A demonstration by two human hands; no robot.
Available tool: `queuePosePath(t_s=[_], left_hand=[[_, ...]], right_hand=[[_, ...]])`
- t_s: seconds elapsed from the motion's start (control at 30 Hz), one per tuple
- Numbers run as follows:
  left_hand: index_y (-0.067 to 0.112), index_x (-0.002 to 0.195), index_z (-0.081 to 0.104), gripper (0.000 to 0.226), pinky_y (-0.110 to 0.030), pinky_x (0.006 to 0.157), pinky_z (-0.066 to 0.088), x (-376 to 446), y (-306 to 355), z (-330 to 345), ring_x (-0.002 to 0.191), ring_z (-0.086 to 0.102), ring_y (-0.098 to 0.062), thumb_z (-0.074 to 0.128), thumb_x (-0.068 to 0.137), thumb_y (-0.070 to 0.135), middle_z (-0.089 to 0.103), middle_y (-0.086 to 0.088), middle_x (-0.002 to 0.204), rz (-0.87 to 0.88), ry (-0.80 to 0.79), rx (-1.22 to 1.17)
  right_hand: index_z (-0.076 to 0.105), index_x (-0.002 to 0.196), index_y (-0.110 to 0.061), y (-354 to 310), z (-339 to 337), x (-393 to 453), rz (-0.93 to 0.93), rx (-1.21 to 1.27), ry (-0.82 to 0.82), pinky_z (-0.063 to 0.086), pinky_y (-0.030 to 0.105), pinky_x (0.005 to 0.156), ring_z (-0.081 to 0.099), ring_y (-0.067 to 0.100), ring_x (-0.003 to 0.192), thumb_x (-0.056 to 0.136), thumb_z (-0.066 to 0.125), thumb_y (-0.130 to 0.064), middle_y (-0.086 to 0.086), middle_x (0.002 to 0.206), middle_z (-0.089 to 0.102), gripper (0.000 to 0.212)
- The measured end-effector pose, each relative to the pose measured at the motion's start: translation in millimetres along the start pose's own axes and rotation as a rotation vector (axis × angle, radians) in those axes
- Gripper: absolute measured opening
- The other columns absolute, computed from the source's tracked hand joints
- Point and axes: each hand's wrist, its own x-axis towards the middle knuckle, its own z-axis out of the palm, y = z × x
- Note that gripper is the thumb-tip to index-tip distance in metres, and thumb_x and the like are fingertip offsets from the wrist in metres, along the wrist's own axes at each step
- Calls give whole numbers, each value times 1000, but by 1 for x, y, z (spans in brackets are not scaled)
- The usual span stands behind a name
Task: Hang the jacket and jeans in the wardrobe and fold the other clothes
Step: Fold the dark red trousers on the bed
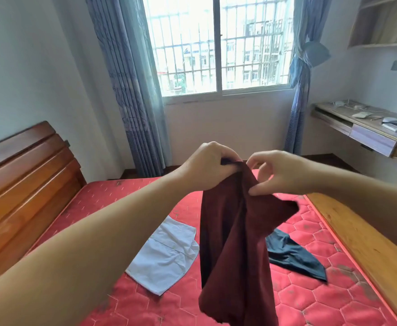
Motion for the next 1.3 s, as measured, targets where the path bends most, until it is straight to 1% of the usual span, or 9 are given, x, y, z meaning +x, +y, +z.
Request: queuePosePath(t_s=[0.3,0.4,0.53,0.63,0.73,0.9,1.03,1.17,1.3], left_hand=[[19,81,80,9,-19,69,52,-7,-2,-30,69,65,-2,73,84,24,73,9,73,-90,47,111],[17,80,80,6,-25,73,55,-14,-10,-41,75,68,-7,74,81,20,74,7,74,-113,44,129],[23,87,75,16,-19,72,49,-27,-17,-56,74,63,0,76,75,12,70,12,81,-141,-108,256],[27,105,61,38,-22,70,54,-35,-19,-62,70,64,-9,74,77,6,70,2,84,-146,-158,253],[30,118,58,49,-19,72,53,-35,-21,-64,74,65,-9,76,78,8,70,3,86,-159,-80,265],[14,90,77,17,-34,67,57,-29,-29,-75,65,66,-14,76,76,5,74,-5,78,-289,-32,143],[9,85,77,7,-43,77,58,-26,-27,-80,72,65,-21,76,80,5,74,-18,85,-360,-45,4],[11,83,78,11,-41,79,57,-20,-22,-83,72,66,-18,74,80,1,75,-13,82,-315,-47,-20],[15,80,77,20,-18,70,55,-20,-27,-89,70,68,-6,73,80,-5,75,4,73,-274,-28,-66]], right_hand=[[77,94,-21,-8,57,-4,-137,101,346,33,2,85,56,-2,104,71,84,-27,-10,115,62,25],[72,73,-14,-4,48,3,-45,-41,242,39,8,57,57,8,63,82,72,-23,-2,70,69,13],[55,50,-26,6,20,13,-108,-132,161,36,23,55,39,9,48,80,77,-31,-6,44,46,37],[42,47,-13,2,4,15,-190,-199,189,30,26,52,27,15,52,74,81,-37,-3,46,29,53],[68,65,-23,0,0,15,-187,-54,-10,52,30,62,57,17,56,74,82,-31,-9,57,63,19],[77,80,-10,-10,-1,14,-285,157,-27,52,42,78,62,22,76,79,71,-40,6,86,68,31],[80,88,-23,-9,-2,24,-164,40,-244,44,28,101,56,1,117,83,70,-44,-19,130,56,24],[76,84,-31,9,-2,26,54,-515,-429,50,30,89,64,9,85,90,55,-54,-13,96,71,32],[76,72,-36,32,-9,23,85,-478,-251,53,35,85,68,9,80,88,52,-58,-13,85,74,37]])
